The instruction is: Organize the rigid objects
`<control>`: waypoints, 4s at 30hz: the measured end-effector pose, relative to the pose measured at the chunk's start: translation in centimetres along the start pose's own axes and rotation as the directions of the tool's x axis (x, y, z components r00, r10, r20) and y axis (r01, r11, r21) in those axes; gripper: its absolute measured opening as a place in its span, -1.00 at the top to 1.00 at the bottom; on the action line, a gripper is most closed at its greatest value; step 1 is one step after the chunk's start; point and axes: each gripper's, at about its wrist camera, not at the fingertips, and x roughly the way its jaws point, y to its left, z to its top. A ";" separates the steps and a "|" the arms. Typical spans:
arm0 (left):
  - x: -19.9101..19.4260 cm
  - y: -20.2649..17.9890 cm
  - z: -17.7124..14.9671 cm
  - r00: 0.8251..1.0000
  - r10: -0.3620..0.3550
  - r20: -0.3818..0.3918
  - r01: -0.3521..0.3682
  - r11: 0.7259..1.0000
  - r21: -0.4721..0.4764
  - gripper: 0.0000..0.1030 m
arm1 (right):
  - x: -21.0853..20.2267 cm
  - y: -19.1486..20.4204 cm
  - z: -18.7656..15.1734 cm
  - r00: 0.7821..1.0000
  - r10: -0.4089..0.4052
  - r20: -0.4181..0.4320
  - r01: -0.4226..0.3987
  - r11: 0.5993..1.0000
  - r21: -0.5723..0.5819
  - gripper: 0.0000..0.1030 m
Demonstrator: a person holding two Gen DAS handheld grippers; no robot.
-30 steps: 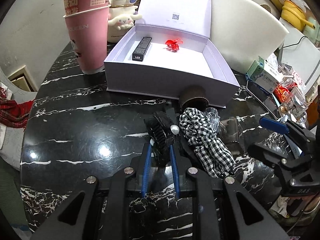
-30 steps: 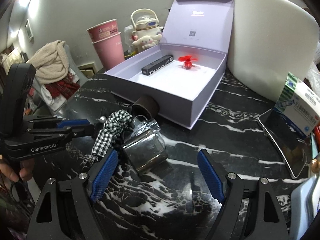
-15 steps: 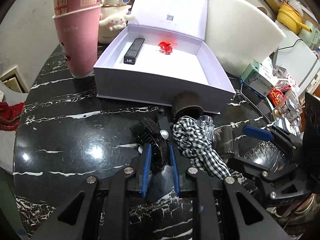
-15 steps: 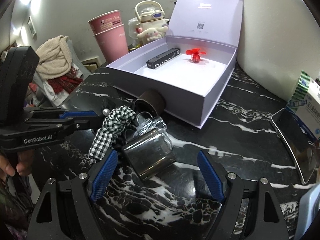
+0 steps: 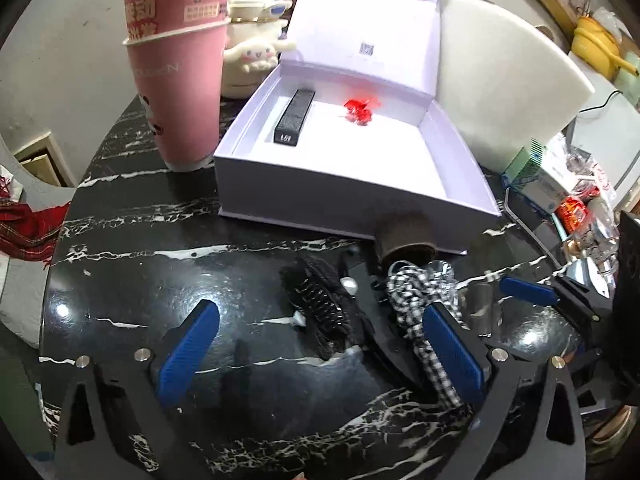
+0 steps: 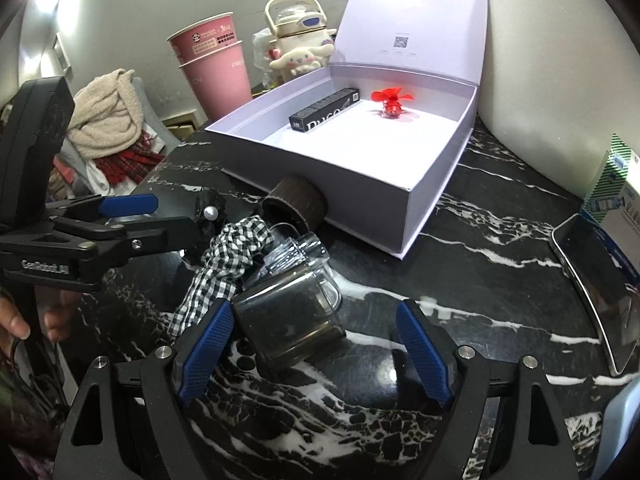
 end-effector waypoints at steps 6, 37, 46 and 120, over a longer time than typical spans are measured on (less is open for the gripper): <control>1.3 1.0 0.4 1.000 0.012 -0.011 -0.012 0.999 -0.038 -1.00 | 0.3 -0.1 0.1 1.000 -0.012 0.008 0.012 1.000 -0.007 -0.64; 0.9 -0.7 -2.0 0.994 -0.107 0.026 0.106 0.994 0.023 0.31 | -1.0 -1.1 -2.2 1.000 -0.004 0.003 0.004 0.999 0.048 0.15; -0.9 -1.4 -4.1 0.992 -0.122 0.014 0.121 0.991 0.056 0.31 | -2.3 -0.1 -4.0 1.000 -0.008 -0.002 0.008 1.000 0.026 0.14; -9.7 -5.6 -0.3 0.966 -0.040 0.254 0.004 0.990 0.141 0.30 | -10.5 2.2 -0.7 0.980 -0.072 0.188 0.087 0.994 -0.073 0.17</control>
